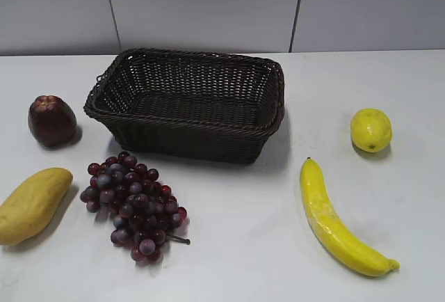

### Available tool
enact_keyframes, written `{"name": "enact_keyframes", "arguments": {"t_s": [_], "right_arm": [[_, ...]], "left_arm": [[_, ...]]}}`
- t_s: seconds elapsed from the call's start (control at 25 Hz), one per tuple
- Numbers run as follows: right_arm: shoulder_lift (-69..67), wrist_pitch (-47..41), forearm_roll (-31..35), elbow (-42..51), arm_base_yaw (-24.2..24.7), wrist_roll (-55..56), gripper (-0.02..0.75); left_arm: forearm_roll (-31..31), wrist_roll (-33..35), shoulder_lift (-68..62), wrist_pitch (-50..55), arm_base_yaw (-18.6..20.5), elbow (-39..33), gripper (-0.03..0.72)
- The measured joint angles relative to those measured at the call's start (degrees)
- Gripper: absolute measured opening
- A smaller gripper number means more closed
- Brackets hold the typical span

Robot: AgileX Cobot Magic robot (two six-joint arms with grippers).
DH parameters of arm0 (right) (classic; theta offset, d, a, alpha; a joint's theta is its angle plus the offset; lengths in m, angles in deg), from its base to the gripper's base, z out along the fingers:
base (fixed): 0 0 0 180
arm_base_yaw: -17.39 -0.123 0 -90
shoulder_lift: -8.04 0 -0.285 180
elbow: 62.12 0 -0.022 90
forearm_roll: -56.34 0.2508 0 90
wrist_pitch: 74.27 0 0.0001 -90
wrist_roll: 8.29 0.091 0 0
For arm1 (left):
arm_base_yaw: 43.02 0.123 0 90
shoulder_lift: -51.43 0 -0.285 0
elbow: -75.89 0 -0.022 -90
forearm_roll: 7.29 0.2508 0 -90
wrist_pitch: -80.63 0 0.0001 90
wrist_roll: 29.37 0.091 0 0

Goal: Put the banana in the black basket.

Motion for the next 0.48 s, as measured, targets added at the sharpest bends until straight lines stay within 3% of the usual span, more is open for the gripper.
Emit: {"name": "enact_keyframes", "arguments": {"t_s": [0.48], "right_arm": [[0.0,0.0,0.0,0.0,0.0,0.4,0.589]], "left_arm": [[0.0,0.0,0.0,0.0,0.0,0.0,0.239]]}}
